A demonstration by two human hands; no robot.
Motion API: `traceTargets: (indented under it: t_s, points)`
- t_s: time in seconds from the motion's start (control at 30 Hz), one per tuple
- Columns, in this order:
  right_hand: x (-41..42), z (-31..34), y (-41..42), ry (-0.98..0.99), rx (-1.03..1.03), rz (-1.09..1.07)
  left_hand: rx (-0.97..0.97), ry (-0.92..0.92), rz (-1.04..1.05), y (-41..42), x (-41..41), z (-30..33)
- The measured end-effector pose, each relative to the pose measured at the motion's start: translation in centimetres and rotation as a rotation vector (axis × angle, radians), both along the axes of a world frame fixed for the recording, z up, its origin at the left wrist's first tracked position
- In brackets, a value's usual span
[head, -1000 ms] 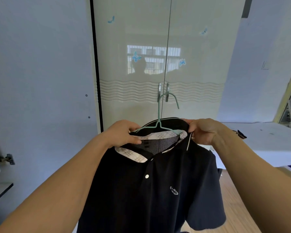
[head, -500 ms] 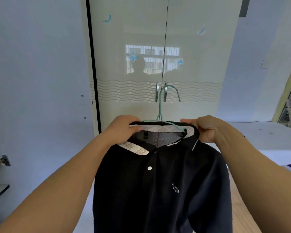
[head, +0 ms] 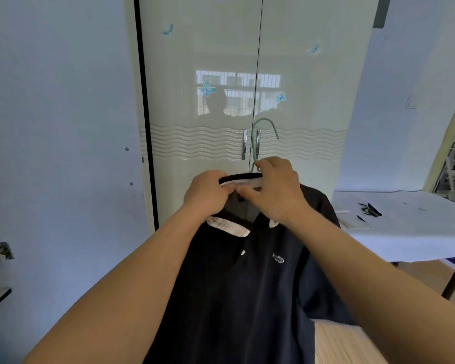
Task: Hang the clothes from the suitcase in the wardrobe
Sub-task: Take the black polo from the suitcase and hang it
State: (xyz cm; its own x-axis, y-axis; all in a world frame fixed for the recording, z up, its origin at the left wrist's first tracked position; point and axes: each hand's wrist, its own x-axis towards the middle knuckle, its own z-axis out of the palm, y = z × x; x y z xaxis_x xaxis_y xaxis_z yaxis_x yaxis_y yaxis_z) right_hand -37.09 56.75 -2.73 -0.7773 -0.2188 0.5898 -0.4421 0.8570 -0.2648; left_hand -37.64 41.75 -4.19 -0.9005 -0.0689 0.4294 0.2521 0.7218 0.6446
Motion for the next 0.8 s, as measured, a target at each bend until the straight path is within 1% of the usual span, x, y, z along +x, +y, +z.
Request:
traceTargets:
  t_s: [0.03,0.07,0.13,0.17,0.2,0.23,0.3,0.37,0.4,0.47,0.57,0.63,0.7,0.73,0.8]
  points:
    - [0.4,-0.2,-0.9,0.041,-0.127,-0.012,0.019,0.022,0.010,0.5,0.1,0.4]
    - [0.6,-0.1,-1.7,-0.044,-0.303,0.004,0.034,0.037,0.006,0.9,0.2,0.8]
    - [0.7,0.3,-2.7,-0.466,-0.701,0.105,0.046,0.034,-0.047,1.2,0.7,1.3]
    - [0.7,0.5,-2.8,-0.660,-0.846,0.145,0.059,0.022,-0.085,1.2,0.8,1.4]
    - [0.7,0.8,-2.7,-0.790,-0.939,0.183,0.083,0.008,-0.118,1.0,1.0,1.3]
    - [0.7,1.0,-2.6,-0.865,-0.998,0.210,0.113,0.000,-0.144,0.8,1.2,1.1]
    - [0.6,1.1,-2.4,-0.899,-1.033,0.206,0.153,-0.016,-0.172,0.6,1.3,0.6]
    - [0.5,1.1,-2.5,-0.847,-1.030,0.156,0.199,-0.038,-0.221,0.3,1.7,0.1]
    - [0.4,1.1,-2.5,-0.822,-1.064,0.151,0.235,-0.048,-0.255,0.1,1.8,0.0]
    - [0.2,0.9,-2.2,-0.823,-1.201,0.196,0.329,-0.055,-0.303,-0.5,2.0,0.1]
    - [0.2,0.6,-2.0,-0.886,-1.330,0.299,0.337,-0.020,-0.293,-1.2,2.2,0.8]
    - [0.2,0.8,-2.1,-0.934,-1.353,0.333,0.374,-0.030,-0.303,-1.4,2.2,1.1]
    - [0.1,0.8,-2.3,-0.963,-1.331,0.340,0.417,-0.047,-0.325,-1.2,2.3,1.3]
    - [-0.1,0.5,-2.5,-0.955,-1.318,0.338,0.428,-0.050,-0.332,-1.1,2.3,1.2]
    - [-0.7,0.1,-2.7,-0.878,-1.352,0.334,0.487,-0.071,-0.373,-1.0,2.5,1.4]
